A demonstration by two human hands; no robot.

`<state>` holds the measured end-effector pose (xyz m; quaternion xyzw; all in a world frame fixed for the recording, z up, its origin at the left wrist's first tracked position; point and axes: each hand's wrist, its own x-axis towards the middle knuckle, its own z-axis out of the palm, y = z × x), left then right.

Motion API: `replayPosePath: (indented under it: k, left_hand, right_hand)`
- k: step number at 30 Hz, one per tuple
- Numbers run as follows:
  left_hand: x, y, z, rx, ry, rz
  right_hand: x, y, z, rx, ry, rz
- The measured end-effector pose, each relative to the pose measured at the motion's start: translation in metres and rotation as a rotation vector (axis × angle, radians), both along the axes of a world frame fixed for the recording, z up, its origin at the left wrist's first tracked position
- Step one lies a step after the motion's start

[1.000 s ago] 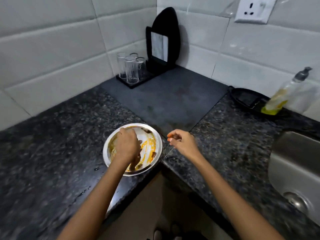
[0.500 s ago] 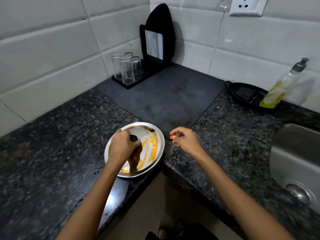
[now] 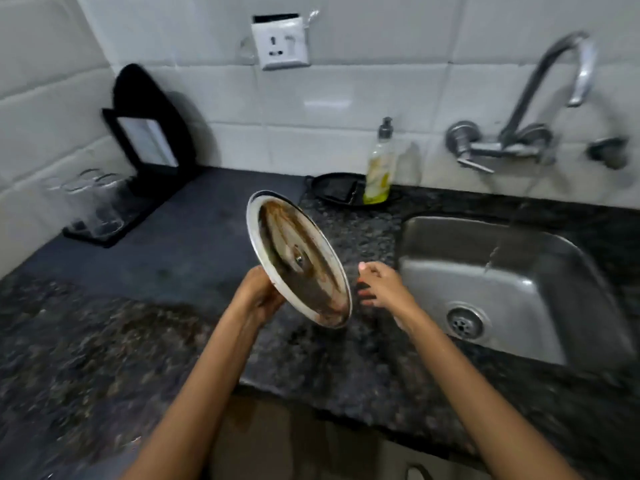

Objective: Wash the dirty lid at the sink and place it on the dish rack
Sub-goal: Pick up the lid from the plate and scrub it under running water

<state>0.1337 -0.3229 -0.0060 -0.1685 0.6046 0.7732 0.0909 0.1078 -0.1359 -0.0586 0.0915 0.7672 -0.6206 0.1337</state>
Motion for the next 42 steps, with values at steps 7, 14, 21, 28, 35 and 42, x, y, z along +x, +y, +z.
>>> replayPosePath:
  k: [7,14,21,28,35,42]
  left_hand:
    - [-0.028,0.156,-0.001,0.166,-0.152,-0.161]
    - [-0.072,0.253,-0.056,0.45,-0.233,-0.097]
    - [-0.094,0.306,-0.063,0.234,-0.281,0.081]
    - [-0.103,0.319,-0.073,0.199,-0.259,0.078]
    - [-0.117,0.33,-0.089,0.172,-0.231,0.046]
    - [-0.127,0.321,-0.104,0.179,-0.186,0.084]
  right_hand:
    - [0.0,0.164,0.01,-0.558,-0.093,-0.321]
    - [-0.012,0.294,-0.008,-0.342,-0.023,-0.518]
    - [-0.022,0.33,-0.008,-0.139,0.002,-0.47]
    - [-0.021,0.323,-0.009,0.939,0.186,-0.169]
    - [-0.063,0.244,-0.035,0.958,0.403,0.385]
    - [-0.102,0.321,-0.063,1.371,0.368,0.194]
